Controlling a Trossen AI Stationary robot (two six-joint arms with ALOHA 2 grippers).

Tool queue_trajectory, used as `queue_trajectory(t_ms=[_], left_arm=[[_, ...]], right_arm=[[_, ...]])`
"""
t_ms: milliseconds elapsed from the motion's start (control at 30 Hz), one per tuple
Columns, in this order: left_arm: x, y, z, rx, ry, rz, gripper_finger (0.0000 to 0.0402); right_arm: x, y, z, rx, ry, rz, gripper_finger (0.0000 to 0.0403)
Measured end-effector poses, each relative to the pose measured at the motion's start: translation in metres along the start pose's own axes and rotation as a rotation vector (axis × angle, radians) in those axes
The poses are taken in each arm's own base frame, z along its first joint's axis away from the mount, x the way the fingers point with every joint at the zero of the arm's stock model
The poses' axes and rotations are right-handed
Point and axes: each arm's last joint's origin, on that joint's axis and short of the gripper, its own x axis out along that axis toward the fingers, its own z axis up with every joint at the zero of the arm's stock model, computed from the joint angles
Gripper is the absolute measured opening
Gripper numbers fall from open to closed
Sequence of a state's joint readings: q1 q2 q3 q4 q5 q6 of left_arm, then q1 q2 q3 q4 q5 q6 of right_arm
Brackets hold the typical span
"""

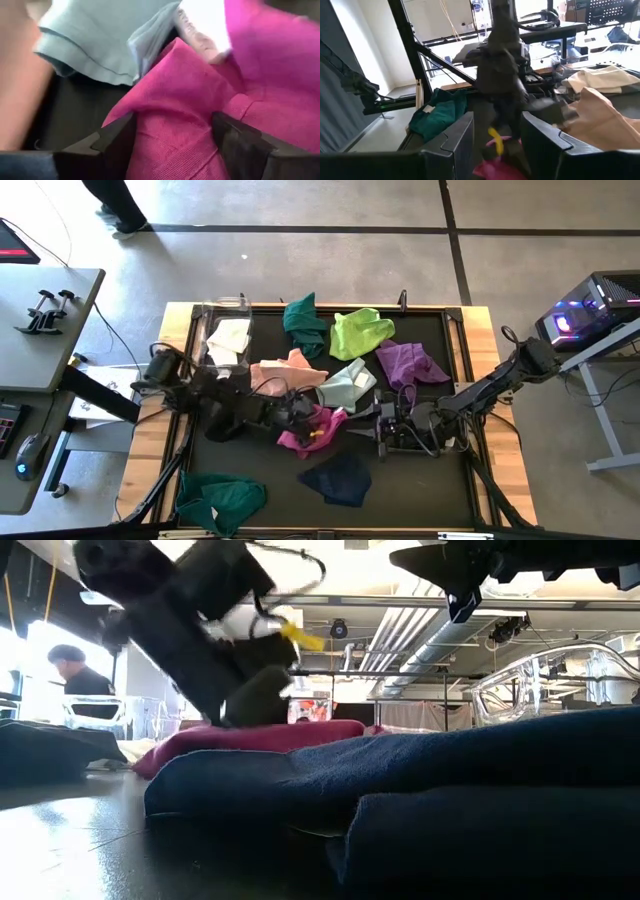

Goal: Sort towels by color in basket
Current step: Put the pink towel into the left transparent bin

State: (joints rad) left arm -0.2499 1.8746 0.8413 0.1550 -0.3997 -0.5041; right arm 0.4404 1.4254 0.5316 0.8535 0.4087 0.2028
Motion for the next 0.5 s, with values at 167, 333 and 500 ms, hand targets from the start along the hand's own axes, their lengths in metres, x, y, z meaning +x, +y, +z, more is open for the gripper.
queue_trajectory(t_ms=[167,333,500], left_arm=[[0.009,0.004,-0.01,0.017,0.083,0.014,0.0222],[0.005,0.005,-0.011,0.037,0.107,0.037,0.0135],[-0.029,0.007,-0.008,0.087,0.16,0.087,0.0024]], right_arm=[[0.0,0.0,0.0,-0.003,0.003,-0.001,0.0151],[0.0,0.0,0.0,-0.003,0.003,-0.001,0.0151],[0.0,0.0,-0.001,-0.001,0.009,-0.002,0.0151]])
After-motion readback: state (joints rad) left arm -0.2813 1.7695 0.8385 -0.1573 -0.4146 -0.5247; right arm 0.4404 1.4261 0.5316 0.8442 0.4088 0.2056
